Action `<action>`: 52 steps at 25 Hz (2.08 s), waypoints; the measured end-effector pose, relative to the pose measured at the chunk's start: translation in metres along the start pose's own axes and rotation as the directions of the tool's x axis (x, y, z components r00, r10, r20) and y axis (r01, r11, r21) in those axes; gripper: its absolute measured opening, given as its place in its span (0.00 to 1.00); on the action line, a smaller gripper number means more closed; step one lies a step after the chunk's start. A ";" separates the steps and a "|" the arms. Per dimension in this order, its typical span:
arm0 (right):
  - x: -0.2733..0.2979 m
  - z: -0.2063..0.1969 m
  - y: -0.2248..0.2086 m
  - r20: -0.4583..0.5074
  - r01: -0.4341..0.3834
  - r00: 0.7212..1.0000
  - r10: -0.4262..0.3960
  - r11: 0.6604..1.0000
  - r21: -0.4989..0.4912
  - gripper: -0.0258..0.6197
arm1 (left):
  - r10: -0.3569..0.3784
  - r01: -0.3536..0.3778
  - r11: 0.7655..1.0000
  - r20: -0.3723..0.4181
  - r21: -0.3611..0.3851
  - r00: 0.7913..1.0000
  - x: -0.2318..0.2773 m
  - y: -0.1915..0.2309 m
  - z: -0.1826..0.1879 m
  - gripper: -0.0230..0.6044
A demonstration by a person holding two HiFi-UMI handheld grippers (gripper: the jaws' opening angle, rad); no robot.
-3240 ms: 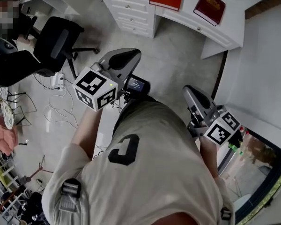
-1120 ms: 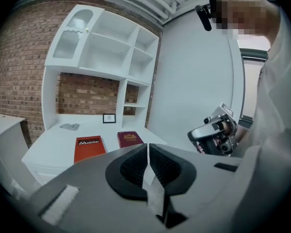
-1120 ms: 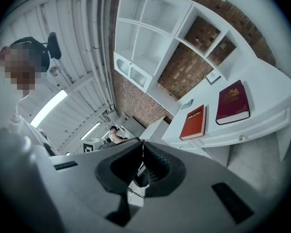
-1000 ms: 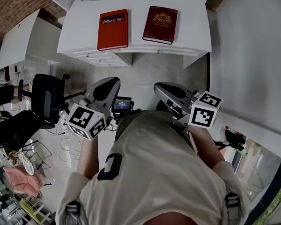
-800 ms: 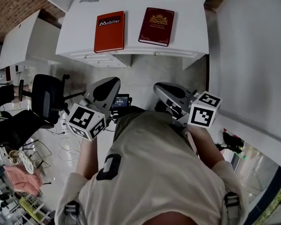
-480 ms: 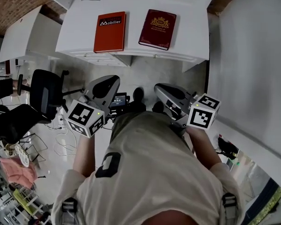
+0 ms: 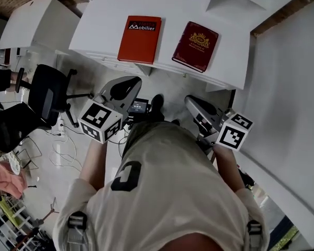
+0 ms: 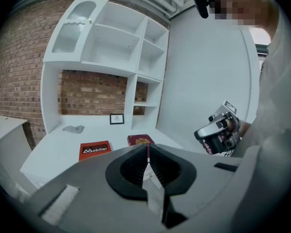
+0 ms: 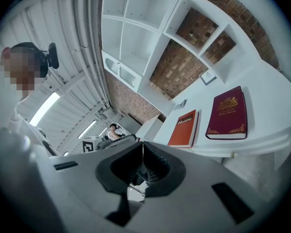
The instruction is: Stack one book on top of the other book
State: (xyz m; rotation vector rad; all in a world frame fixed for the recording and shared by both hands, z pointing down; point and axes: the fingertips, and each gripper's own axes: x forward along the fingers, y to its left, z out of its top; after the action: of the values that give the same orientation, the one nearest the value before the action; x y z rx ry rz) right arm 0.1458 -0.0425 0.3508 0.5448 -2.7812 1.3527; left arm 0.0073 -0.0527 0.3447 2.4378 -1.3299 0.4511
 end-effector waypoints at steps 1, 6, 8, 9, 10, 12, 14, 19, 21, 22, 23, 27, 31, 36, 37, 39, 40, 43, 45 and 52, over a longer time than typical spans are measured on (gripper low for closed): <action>0.008 0.003 0.000 -0.014 -0.001 1.000 0.000 1.000 -0.005 0.05 | 0.003 -0.002 1.000 0.005 -0.003 1.000 0.000 0.009 0.003 0.06; 0.045 0.020 -0.005 -0.057 0.002 0.998 -0.005 0.999 -0.041 0.05 | 0.030 -0.029 0.999 0.021 -0.020 0.999 0.005 0.059 0.010 0.06; 0.055 0.026 -0.009 -0.060 0.008 0.998 -0.011 0.999 -0.043 0.05 | 0.039 -0.038 0.999 0.030 -0.025 0.999 0.006 0.076 0.012 0.06; 0.060 0.028 -0.010 -0.060 0.012 0.998 -0.015 0.999 -0.040 0.05 | 0.042 -0.041 0.999 0.034 -0.029 0.999 0.006 0.083 0.012 0.06; 0.063 0.029 -0.011 -0.061 0.018 0.998 -0.020 0.999 -0.036 0.05 | 0.045 -0.044 0.998 0.035 -0.035 0.998 0.006 0.089 0.011 0.06; 0.070 0.031 -0.014 -0.067 0.030 0.997 -0.032 0.999 -0.029 0.05 | 0.050 -0.048 0.997 0.036 -0.056 0.998 0.005 0.100 0.007 0.06; 0.079 0.033 -0.016 -0.080 0.039 0.996 -0.042 0.999 -0.032 0.05 | 0.050 -0.046 0.996 0.042 -0.077 0.998 0.006 0.109 0.004 0.06; 0.102 0.036 -0.017 -0.116 0.047 0.992 -0.052 0.998 -0.048 0.05 | 0.023 -0.019 0.995 0.045 -0.099 0.999 0.013 0.125 -0.001 0.06; 0.108 0.039 -0.019 -0.113 0.056 0.992 -0.061 0.998 -0.041 0.05 | 0.001 0.003 0.995 0.041 -0.104 0.999 0.017 0.128 -0.001 0.06; 0.110 0.041 -0.021 -0.108 0.062 0.992 -0.066 0.997 -0.035 0.05 | -0.014 0.018 0.994 0.037 -0.103 0.999 0.021 0.129 -0.001 0.06; 0.112 0.044 -0.023 -0.103 0.068 0.992 -0.071 0.997 -0.029 0.05 | -0.031 0.034 0.995 0.032 -0.099 0.999 0.026 0.130 0.000 0.06; 0.118 0.051 -0.028 -0.097 0.088 0.991 -0.089 0.996 -0.016 0.05 | -0.099 0.100 0.992 0.017 -0.076 0.995 0.045 0.128 0.006 0.06; 0.114 0.057 -0.036 -0.075 0.109 0.991 -0.109 0.994 0.002 0.05 | -0.161 0.161 0.986 0.000 -0.035 0.987 0.069 0.118 0.012 0.06; 0.102 0.070 -0.054 -0.054 0.104 0.993 -0.101 0.994 0.043 0.05 | -0.198 0.200 0.979 -0.046 0.031 0.979 0.103 0.098 0.017 0.06; 0.099 0.074 -0.059 -0.052 0.096 0.994 -0.094 0.994 0.050 0.05 | -0.196 0.199 0.979 -0.061 0.044 0.979 0.111 0.094 0.016 0.06; 0.090 0.083 -0.069 -0.048 0.080 0.996 -0.077 0.995 0.062 0.05 | -0.187 0.193 0.979 -0.092 0.061 0.978 0.127 0.087 0.014 0.06; 0.085 0.087 -0.074 -0.049 0.073 0.996 -0.070 0.995 0.066 0.05 | -0.184 0.191 0.979 -0.106 0.065 0.977 0.134 0.083 0.012 0.06; 0.068 0.093 -0.097 -0.068 0.083 0.995 -0.078 0.993 0.082 0.05 | -0.182 0.195 0.978 -0.154 0.075 0.971 0.159 0.072 0.005 0.06; 0.055 0.092 -0.116 -0.090 0.108 0.991 -0.101 0.991 0.079 0.05 | -0.184 0.202 0.977 -0.205 0.074 0.961 0.175 0.067 -0.005 0.06; 0.031 0.074 -0.162 -0.158 0.130 0.981 -0.110 0.984 0.124 0.05 | -0.215 0.219 0.975 -0.327 -0.023 0.920 0.220 0.056 -0.041 0.29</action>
State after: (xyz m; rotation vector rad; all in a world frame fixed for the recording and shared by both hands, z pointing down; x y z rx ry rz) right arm 0.1779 -0.2006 0.4322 0.5782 -2.5103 1.4941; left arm 0.0681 -0.2280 0.4822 2.3542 -0.9100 0.7684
